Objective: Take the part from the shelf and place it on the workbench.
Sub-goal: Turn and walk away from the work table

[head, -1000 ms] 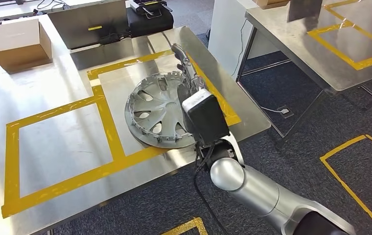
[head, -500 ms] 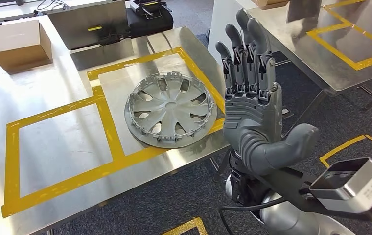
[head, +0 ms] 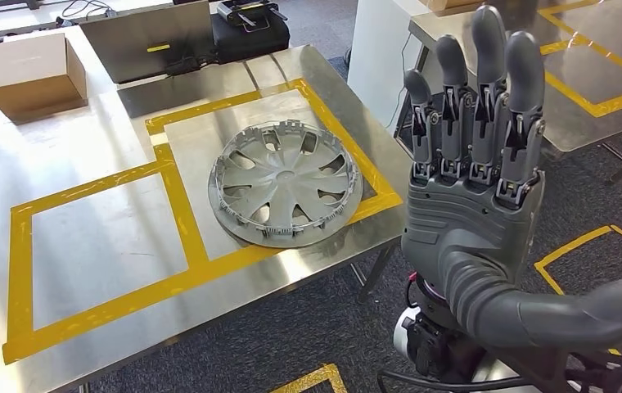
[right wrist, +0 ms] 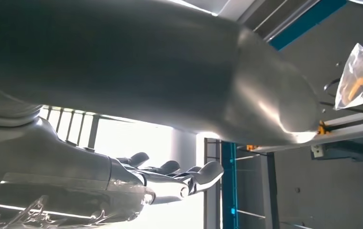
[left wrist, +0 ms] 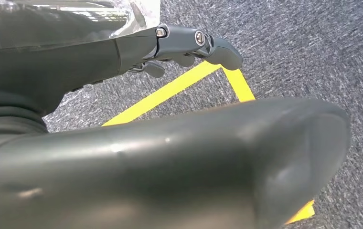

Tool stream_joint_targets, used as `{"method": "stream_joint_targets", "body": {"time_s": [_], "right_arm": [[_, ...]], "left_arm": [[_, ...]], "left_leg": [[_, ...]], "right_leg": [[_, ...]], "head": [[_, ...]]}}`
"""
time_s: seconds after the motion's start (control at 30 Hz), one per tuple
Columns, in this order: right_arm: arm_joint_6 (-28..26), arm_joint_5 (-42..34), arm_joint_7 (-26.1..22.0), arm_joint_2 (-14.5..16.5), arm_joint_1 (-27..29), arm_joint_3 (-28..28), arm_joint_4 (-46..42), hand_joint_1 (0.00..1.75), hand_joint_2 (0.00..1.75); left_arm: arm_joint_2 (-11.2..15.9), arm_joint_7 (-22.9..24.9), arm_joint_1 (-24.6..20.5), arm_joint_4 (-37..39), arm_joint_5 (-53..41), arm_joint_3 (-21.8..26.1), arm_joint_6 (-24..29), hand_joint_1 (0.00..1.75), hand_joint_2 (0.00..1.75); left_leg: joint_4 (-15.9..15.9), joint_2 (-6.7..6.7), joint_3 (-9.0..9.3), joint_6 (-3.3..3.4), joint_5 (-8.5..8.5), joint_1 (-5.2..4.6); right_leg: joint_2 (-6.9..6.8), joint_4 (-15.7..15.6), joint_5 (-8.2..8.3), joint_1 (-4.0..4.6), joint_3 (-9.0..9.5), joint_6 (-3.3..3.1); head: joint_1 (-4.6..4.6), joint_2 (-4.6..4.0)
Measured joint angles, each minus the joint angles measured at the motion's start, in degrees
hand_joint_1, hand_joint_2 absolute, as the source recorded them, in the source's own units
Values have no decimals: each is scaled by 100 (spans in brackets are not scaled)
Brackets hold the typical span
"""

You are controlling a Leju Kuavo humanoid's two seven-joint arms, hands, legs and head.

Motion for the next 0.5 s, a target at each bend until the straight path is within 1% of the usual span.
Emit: {"method": "stream_joint_targets", "body": {"time_s": [0.33,0.5], "right_arm": [[44,-55,-28,0,2,49,-11,0,0],[64,-110,-40,0,3,66,-11,0,0]], "left_arm": [[34,65,-20,0,-4,0,-8,0,0],[56,87,-23,0,-4,0,-21,0,0]], "left_leg": [[3,-1,0,4,-2,-20],[11,-1,-1,31,-14,-50]], "right_leg": [[-1,-2,1,-17,0,2],[0,-6,4,-45,1,23]], "head": [[0,0],[-1,0]]}}
